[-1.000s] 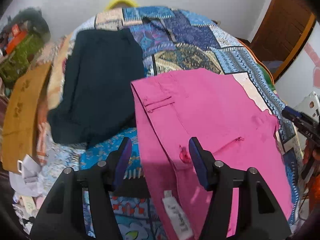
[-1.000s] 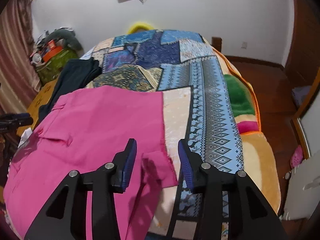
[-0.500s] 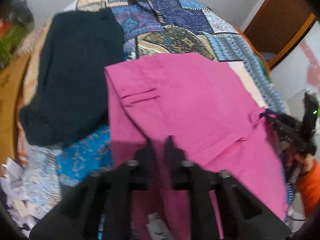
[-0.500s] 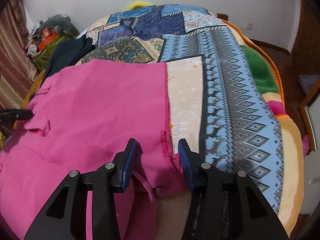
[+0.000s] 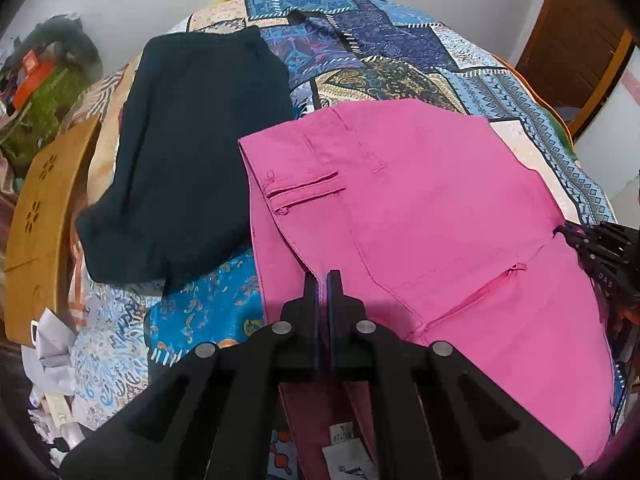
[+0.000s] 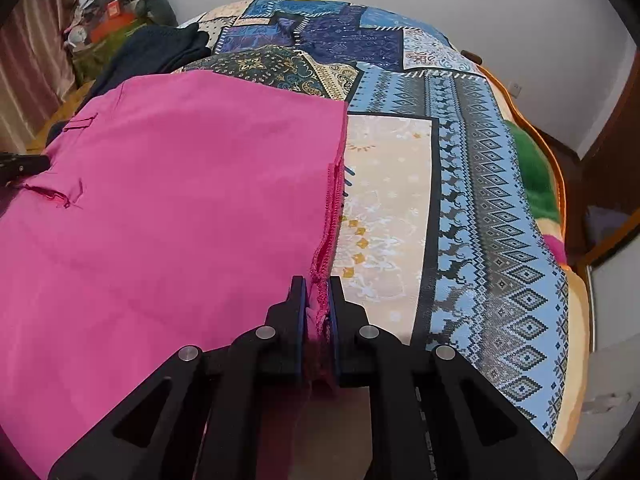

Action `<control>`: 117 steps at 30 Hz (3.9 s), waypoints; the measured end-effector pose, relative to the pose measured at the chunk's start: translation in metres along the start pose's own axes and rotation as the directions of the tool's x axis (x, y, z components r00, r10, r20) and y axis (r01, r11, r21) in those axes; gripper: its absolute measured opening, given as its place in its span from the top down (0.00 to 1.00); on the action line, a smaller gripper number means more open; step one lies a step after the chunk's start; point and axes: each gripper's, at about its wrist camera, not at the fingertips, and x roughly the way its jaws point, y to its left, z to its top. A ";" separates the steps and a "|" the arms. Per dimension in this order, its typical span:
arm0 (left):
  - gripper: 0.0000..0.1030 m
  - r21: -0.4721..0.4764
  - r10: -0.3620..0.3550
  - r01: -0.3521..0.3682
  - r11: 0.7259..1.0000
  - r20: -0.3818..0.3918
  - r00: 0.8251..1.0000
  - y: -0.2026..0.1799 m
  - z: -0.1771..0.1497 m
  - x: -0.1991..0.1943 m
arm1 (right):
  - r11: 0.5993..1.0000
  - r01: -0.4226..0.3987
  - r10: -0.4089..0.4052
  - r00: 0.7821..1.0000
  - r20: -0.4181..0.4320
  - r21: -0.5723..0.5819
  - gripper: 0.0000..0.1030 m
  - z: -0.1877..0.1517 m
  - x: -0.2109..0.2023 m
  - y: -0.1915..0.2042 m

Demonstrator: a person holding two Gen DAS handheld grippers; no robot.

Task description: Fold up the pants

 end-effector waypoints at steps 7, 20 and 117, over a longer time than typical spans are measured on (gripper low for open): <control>0.71 0.047 0.041 -0.042 0.998 0.027 0.999 0.003 0.004 -0.019 | 1.000 0.016 -0.016 1.000 0.016 0.014 0.86 0.006 -0.019 -0.005; 0.37 -0.061 0.096 -0.089 0.994 0.141 0.985 0.040 0.050 -0.042 | 0.995 -0.051 0.029 0.971 0.239 0.085 0.45 0.055 -0.079 -0.015; 0.57 0.060 0.036 -0.047 0.997 0.171 0.985 -0.035 -0.105 -0.140 | 0.994 -0.104 0.104 0.969 0.225 -0.013 0.61 -0.072 -0.131 0.027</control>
